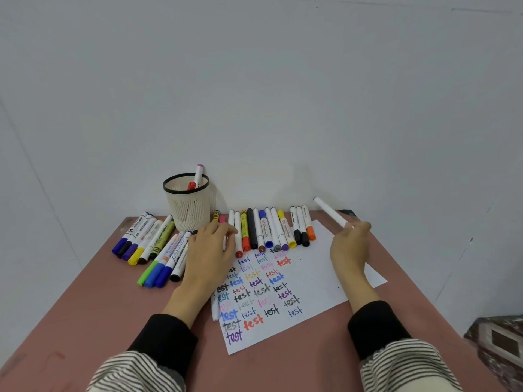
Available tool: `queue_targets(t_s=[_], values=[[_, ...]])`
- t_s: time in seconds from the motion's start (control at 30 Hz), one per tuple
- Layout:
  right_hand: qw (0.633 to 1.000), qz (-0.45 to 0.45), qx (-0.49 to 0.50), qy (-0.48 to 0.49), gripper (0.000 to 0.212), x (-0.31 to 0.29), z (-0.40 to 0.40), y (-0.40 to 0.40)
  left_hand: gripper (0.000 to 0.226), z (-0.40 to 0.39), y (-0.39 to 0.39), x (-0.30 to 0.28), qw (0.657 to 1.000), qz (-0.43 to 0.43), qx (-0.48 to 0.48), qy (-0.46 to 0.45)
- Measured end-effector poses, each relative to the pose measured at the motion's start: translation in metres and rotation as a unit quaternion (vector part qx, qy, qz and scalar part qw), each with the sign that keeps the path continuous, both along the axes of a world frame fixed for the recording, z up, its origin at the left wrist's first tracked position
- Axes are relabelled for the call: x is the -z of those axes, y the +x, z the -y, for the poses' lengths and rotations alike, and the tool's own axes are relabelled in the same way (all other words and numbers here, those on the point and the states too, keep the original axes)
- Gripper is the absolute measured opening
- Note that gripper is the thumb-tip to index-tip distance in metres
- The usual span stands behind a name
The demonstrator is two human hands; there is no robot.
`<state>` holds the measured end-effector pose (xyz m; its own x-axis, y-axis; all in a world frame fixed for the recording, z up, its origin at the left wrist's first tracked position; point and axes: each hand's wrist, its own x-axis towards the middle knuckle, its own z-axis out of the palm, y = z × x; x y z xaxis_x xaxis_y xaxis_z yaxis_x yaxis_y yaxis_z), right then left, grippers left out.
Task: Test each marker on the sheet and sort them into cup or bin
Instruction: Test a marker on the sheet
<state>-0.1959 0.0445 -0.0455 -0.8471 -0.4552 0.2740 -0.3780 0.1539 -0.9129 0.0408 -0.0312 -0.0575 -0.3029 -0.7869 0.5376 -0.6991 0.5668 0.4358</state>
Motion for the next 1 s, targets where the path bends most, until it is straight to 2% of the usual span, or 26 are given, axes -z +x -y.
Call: queue_targets(t_s=[0.1, 0.17, 0.27, 0.37, 0.47, 0.53, 0.63, 0.7, 0.77, 0.87, 0.93, 1.0], values=[[0.994, 0.077, -0.048, -0.057, 0.012, -0.009, -0.004, 0.002, 0.026, -0.003, 0.000, -0.001, 1.000, -0.016, 0.012, -0.016], [0.982, 0.125, -0.123, -0.073, 0.014, -0.013, -0.006, 0.007, 0.032, -0.005, 0.000, -0.001, 0.999, -0.034, 0.023, -0.016], [0.933, 0.210, -0.280, -0.082, 0.020, -0.018, -0.009, 0.020, 0.039, -0.008, -0.002, -0.002, 0.993, -0.105, 0.052, 0.034], [0.906, 0.195, -0.374, -0.028, 0.021, -0.017, -0.010, 0.030, 0.043, -0.013, -0.003, -0.007, 0.969, -0.206, 0.087, 0.109], [0.895, 0.172, -0.412, 0.012, 0.018, -0.014, -0.009, 0.035, 0.038, -0.016, -0.002, -0.016, 0.932, -0.265, 0.149, 0.196], [0.893, 0.181, -0.412, -0.001, 0.017, -0.014, -0.010, 0.034, 0.038, -0.013, -0.001, -0.020, 0.880, -0.351, 0.179, 0.264], [0.886, 0.200, -0.417, -0.023, 0.015, -0.015, -0.010, 0.034, 0.041, -0.012, -0.001, -0.024, 0.731, -0.519, 0.219, 0.386], [0.882, 0.191, -0.431, -0.012, 0.015, -0.015, -0.010, 0.037, 0.035, -0.014, -0.003, -0.026, 0.666, -0.558, 0.239, 0.435], [0.883, 0.184, -0.433, -0.009, 0.015, -0.013, -0.009, 0.038, 0.034, -0.018, -0.004, -0.028, 0.621, -0.572, 0.253, 0.473], [0.884, 0.195, -0.425, -0.014, 0.013, -0.012, -0.009, 0.036, 0.031, -0.021, -0.004, -0.030, 0.593, -0.568, 0.263, 0.506], [0.882, 0.205, -0.423, -0.020, 0.009, -0.012, -0.010, 0.036, 0.027, -0.021, -0.004, -0.031, 0.598, -0.557, 0.270, 0.509], [0.894, 0.190, -0.406, -0.022, 0.014, -0.013, -0.011, 0.038, 0.023, -0.020, -0.004, -0.031, 0.616, -0.553, 0.269, 0.492]])
